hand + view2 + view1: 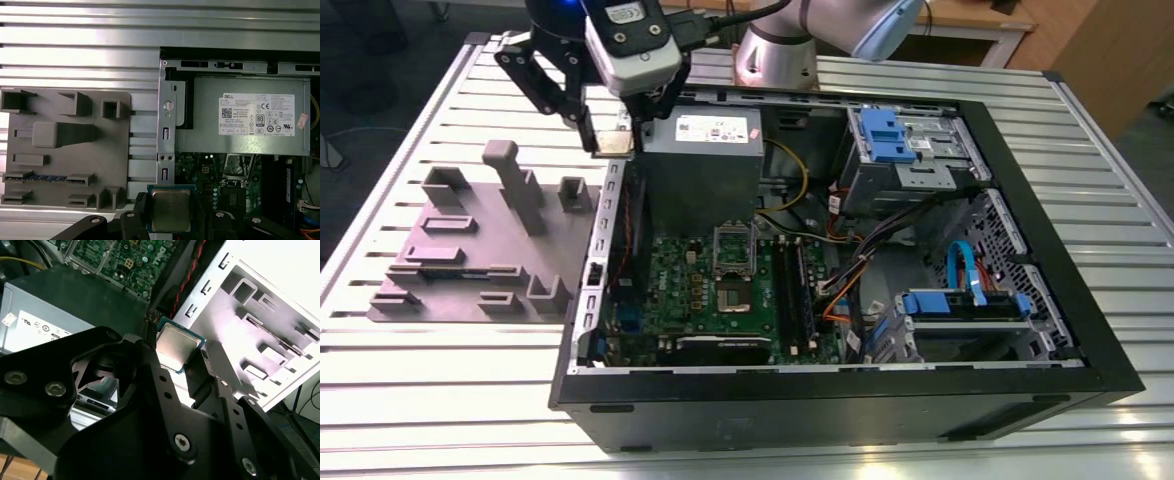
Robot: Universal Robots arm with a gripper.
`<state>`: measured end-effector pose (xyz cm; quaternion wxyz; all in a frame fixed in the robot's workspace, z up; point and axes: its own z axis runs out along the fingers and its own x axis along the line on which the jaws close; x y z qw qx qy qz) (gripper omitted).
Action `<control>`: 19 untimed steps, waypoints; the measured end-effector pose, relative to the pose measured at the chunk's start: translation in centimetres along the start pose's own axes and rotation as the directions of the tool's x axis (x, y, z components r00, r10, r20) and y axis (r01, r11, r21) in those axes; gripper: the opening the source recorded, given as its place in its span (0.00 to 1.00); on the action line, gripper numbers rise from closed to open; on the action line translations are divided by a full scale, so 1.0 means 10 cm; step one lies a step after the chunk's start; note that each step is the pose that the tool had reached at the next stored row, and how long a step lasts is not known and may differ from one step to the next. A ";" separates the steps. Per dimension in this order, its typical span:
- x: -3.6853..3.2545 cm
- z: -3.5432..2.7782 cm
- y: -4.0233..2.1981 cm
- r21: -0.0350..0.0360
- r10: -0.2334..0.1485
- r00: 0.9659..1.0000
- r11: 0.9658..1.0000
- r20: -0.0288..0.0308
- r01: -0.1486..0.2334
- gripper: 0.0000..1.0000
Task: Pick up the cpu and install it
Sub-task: 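Pick up the cpu and move it towards the insertion slot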
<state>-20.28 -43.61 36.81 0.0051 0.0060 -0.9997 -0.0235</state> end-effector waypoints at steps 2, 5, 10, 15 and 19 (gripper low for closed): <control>-0.034 -0.001 0.000 0.000 0.000 1.000 1.000 0.000 0.000 0.47; -0.077 -0.001 -0.001 0.000 0.000 1.000 1.000 0.000 0.000 0.47; -0.143 -0.001 -0.002 0.000 0.000 1.000 1.000 0.000 0.000 0.47; -0.182 -0.002 -0.002 0.000 0.000 1.000 1.000 0.000 0.000 0.47; -0.214 -0.002 -0.002 0.000 0.000 1.000 1.000 0.000 0.000 0.47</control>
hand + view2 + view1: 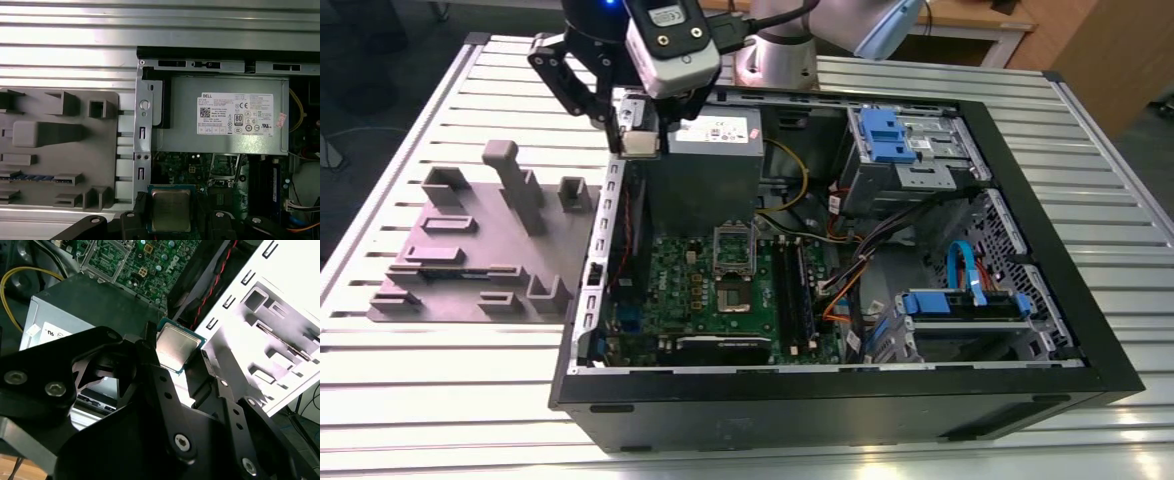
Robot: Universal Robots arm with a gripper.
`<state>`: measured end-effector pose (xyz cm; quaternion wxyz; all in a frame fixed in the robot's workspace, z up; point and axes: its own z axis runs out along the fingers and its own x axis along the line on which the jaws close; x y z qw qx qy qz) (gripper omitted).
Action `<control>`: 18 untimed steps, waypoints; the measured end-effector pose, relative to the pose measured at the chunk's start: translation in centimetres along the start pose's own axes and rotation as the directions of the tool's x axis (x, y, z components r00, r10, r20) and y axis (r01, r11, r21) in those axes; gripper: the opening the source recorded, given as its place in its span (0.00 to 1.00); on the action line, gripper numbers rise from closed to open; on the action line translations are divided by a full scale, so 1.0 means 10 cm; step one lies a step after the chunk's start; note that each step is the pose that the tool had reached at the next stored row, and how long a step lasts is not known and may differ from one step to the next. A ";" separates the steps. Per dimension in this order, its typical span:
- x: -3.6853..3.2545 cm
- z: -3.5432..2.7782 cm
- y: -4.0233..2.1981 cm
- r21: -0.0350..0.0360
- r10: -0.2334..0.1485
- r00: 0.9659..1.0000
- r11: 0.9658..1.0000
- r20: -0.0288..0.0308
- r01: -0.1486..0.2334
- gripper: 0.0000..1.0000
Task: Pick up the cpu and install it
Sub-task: 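Pick up the cpu and move it towards the insertion slot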
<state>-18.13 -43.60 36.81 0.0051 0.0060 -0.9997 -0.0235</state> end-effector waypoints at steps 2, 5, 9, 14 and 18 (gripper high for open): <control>-0.014 0.000 0.000 0.000 0.000 1.000 1.000 0.000 0.000 0.47; -0.017 0.000 0.000 0.000 0.000 1.000 1.000 0.000 0.000 0.47; -0.018 0.000 0.000 0.000 0.014 1.000 1.000 0.001 -0.014 0.47; -0.024 0.000 -0.009 0.000 0.043 0.999 0.999 0.002 -0.043 0.47; -0.030 -0.002 -0.048 -0.001 0.048 0.999 0.999 0.002 -0.048 0.47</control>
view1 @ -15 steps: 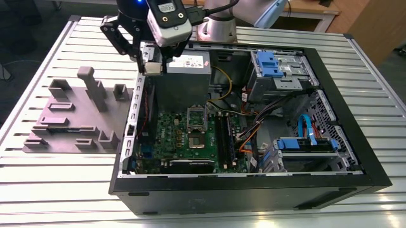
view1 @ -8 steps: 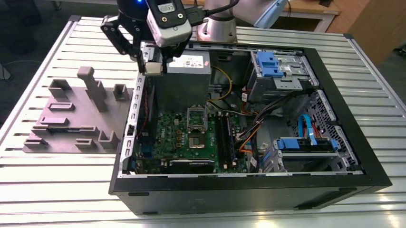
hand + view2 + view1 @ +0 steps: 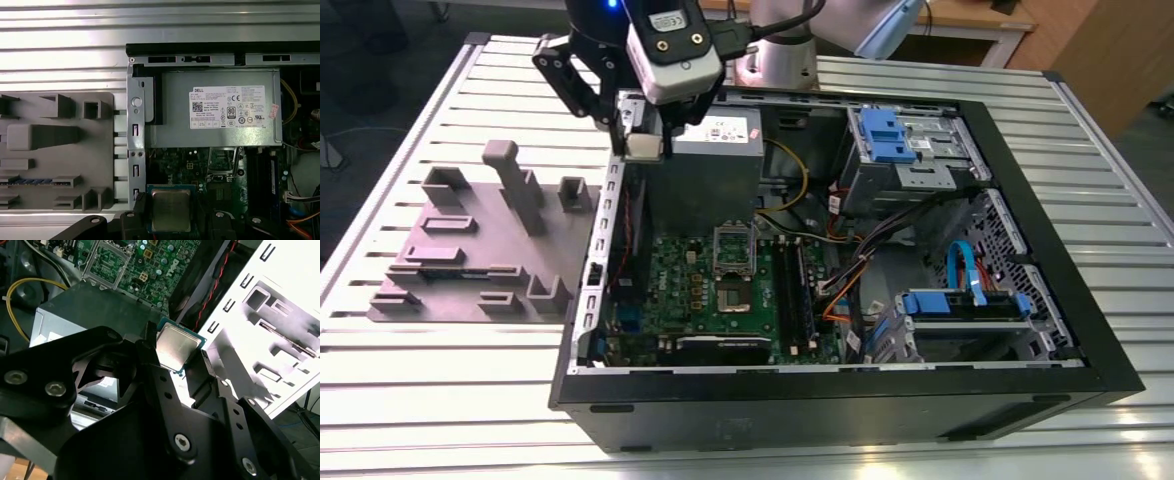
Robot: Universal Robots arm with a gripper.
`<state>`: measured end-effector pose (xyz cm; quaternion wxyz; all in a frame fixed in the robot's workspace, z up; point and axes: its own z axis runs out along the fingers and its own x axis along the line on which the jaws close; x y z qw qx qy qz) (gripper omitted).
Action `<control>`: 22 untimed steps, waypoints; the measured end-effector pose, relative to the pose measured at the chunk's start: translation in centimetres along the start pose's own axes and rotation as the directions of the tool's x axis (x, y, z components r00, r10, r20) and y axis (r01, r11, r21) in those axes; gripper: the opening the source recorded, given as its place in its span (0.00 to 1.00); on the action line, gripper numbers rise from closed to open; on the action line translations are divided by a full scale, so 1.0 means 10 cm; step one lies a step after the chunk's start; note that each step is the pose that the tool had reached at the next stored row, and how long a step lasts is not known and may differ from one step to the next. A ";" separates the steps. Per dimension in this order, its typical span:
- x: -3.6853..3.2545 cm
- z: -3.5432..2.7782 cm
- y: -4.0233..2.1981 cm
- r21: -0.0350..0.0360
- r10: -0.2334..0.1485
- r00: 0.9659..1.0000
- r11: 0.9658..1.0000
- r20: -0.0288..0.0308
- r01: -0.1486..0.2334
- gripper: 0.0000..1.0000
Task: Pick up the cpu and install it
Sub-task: 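Pick up the cpu and move it towards the insertion slot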
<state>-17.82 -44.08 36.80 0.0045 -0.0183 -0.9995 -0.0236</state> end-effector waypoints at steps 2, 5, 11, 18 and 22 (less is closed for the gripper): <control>-0.004 -0.001 -0.010 0.000 0.003 1.000 1.000 0.000 -0.003 0.47; -0.023 0.000 -0.011 0.000 0.004 1.000 1.000 0.000 -0.004 0.47; -0.121 -0.001 -0.007 0.000 0.004 1.000 1.000 0.000 -0.004 0.47; -0.240 -0.002 -0.003 0.000 0.004 1.000 1.000 0.000 -0.004 0.47; -0.315 -0.002 0.000 0.000 0.005 1.000 1.000 0.000 -0.005 0.47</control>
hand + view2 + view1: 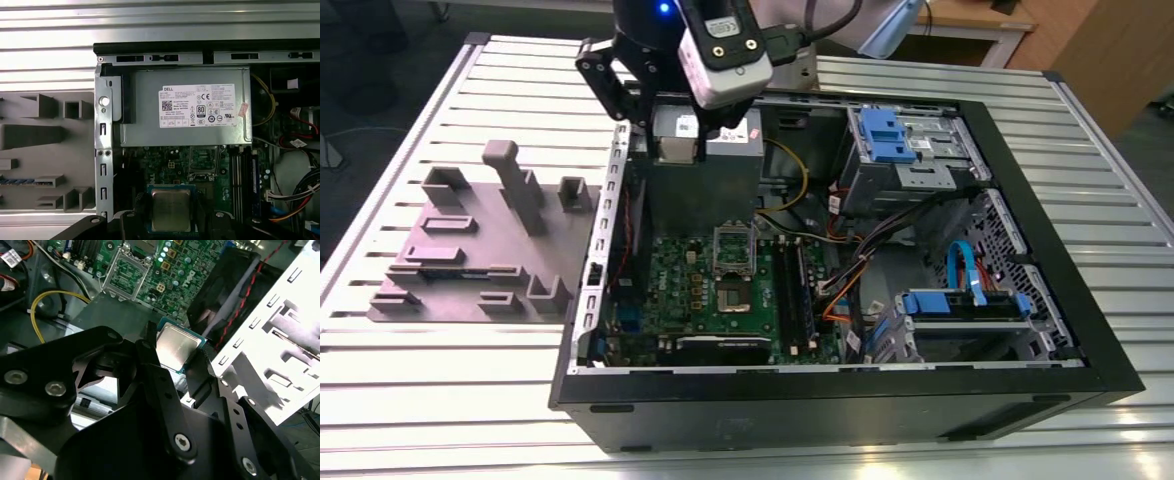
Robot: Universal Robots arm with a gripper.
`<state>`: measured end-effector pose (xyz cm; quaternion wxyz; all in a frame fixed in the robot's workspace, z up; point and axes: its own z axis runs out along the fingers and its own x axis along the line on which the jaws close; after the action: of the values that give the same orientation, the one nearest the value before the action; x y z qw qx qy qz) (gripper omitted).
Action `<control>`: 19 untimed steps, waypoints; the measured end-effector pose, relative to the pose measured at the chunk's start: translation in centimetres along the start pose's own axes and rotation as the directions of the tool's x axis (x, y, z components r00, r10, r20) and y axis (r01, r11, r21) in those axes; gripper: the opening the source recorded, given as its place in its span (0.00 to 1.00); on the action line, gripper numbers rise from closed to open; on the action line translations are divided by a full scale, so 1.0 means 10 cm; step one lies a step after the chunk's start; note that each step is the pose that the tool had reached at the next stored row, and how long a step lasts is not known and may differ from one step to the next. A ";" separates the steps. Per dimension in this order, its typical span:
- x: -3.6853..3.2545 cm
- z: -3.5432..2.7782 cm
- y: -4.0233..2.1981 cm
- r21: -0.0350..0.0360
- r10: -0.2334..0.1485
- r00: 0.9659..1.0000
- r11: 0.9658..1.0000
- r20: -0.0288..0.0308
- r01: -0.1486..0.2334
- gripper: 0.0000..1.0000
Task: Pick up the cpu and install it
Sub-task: 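Pick up the cpu and move it towards the insertion slot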
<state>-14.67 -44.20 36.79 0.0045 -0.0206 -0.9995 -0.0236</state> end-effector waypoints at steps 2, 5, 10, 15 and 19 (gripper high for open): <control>-0.034 0.000 0.001 0.000 0.000 1.000 1.000 0.000 0.000 0.47; -0.082 0.000 0.003 0.000 0.000 1.000 1.000 0.000 0.000 0.47; -0.147 0.000 0.006 0.000 0.000 1.000 1.000 0.000 0.000 0.47; -0.214 -0.001 0.009 0.000 0.000 1.000 1.000 0.000 0.000 0.47; -0.266 -0.001 0.011 0.000 0.000 1.000 1.000 0.000 0.000 0.47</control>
<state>-12.01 -44.20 36.78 0.0044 -0.0205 -0.9995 -0.0236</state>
